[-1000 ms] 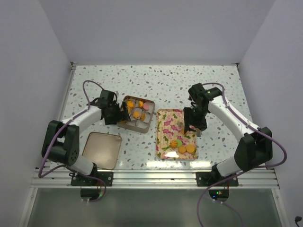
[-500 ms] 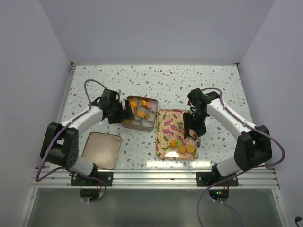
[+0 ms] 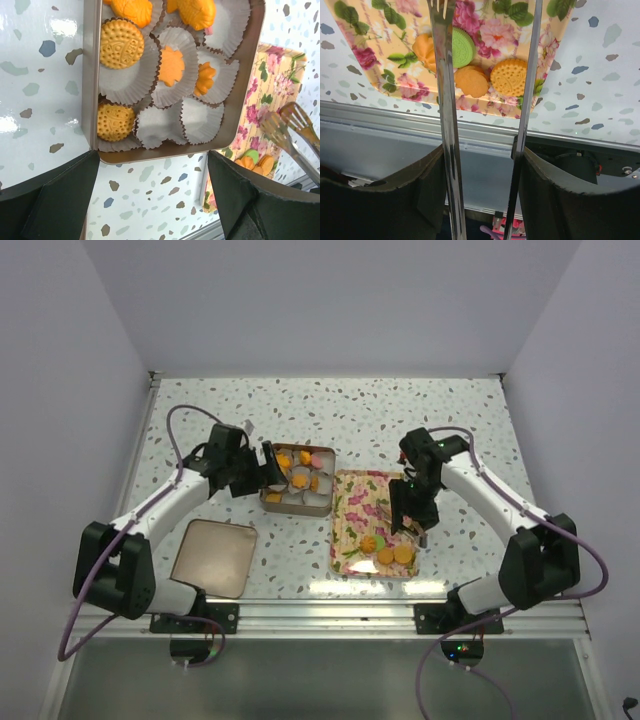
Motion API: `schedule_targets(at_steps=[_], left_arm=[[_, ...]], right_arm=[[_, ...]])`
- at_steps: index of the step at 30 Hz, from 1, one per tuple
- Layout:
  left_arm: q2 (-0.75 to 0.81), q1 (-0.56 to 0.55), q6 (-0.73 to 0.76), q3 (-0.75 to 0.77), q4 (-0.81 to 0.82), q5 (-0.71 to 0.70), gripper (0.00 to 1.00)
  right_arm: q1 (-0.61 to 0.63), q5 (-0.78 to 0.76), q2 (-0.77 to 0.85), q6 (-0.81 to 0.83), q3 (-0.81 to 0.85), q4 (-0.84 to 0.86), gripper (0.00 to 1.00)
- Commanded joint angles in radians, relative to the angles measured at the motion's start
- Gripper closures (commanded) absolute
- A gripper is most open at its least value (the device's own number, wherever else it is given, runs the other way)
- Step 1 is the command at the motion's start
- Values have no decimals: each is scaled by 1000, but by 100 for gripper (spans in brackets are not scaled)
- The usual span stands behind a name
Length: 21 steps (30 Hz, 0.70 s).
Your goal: Pack the cookies
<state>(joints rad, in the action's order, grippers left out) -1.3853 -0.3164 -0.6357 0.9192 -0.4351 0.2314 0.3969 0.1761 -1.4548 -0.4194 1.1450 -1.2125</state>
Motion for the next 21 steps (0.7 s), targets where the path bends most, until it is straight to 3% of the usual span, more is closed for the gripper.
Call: schedule_targets(at_steps=[1,11,21], left_arm=[[40,-6,-2,64,-36,-24,5],[63,-6,18,107,-86,-63,5],[98,-4,36,99,-120,-95,5]], right_arm=[[-1,20,63,-5,-4,-51,45],[-3,29,79,-16,-47,-33,46],[-3,37,60,-19,-4,-38,53]])
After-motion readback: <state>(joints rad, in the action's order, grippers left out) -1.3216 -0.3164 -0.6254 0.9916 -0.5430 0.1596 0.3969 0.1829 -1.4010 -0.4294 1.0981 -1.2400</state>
